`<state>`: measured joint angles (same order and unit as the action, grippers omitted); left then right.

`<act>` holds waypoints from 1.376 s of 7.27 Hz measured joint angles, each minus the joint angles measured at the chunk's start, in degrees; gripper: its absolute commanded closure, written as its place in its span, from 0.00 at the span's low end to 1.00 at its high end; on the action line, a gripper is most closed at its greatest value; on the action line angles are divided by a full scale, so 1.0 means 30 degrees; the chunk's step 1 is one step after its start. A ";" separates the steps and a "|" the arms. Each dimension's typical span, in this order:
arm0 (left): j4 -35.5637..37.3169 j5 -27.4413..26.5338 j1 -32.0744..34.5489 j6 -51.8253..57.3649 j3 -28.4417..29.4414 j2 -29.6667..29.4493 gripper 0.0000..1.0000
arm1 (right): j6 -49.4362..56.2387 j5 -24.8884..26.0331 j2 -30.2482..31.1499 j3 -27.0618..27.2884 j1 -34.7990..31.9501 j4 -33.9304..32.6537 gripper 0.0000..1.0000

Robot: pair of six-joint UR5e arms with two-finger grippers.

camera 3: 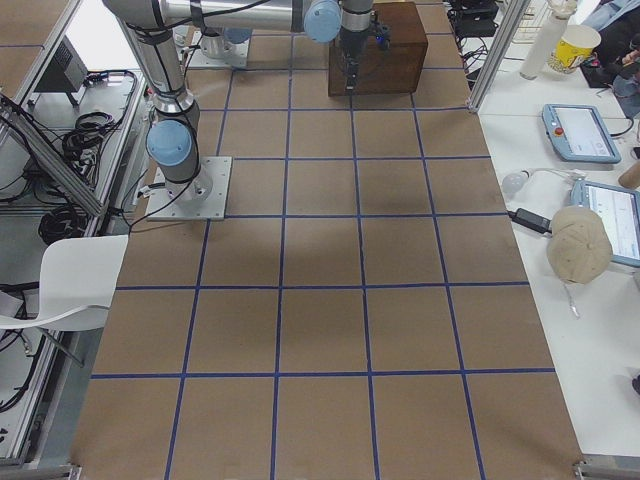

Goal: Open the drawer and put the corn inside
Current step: 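Grasp the yellow corn cob with the left gripper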

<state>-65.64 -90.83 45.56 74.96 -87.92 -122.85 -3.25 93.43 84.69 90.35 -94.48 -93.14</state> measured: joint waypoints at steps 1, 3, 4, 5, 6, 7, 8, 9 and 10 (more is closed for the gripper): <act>0.0296 0.0006 -0.0008 0.0011 -0.0010 -0.0272 0.00 | 0.0000 0.0000 -0.0007 -0.0001 -0.0001 -0.0005 0.00; 0.0686 -0.0002 -0.0010 0.0241 -0.0006 -0.0668 0.32 | 0.0000 0.0000 -0.0010 0.0000 -0.0001 0.0011 0.00; 0.0735 -0.0160 -0.0011 0.0323 0.0059 -0.0780 0.70 | 0.0000 0.0000 -0.0006 0.0000 0.0000 0.0018 0.00; 0.0756 -0.0594 -0.0011 0.0361 0.0168 -0.0844 0.90 | 0.0000 0.0000 -0.0004 -0.0001 0.0000 0.0020 0.00; 0.0774 -0.1018 -0.0011 0.0391 0.0247 -0.0871 0.97 | 0.0000 0.0000 -0.0002 0.0000 0.0000 0.0022 0.00; 0.0776 -0.1214 -0.0011 0.0406 0.0291 -0.0870 1.00 | 0.0000 -0.0001 -0.0001 0.0000 0.0000 0.0017 0.00; 0.0753 -0.1278 -0.0008 0.0406 0.0328 -0.0791 1.00 | 0.0000 0.0000 0.0005 0.0000 0.0000 0.0010 0.00; 0.0681 -0.1277 0.0071 0.0388 0.0392 -0.0557 1.00 | 0.0000 -0.0001 0.0009 0.0000 0.0000 0.0014 0.00; 0.0490 -0.1245 0.0218 0.0363 0.0565 -0.0237 1.00 | 0.0000 0.0000 0.0012 -0.0001 0.0000 0.0019 0.00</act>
<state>-64.17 -94.56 46.22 76.05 -86.22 -123.56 -3.25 93.43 84.72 90.35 -94.48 -93.08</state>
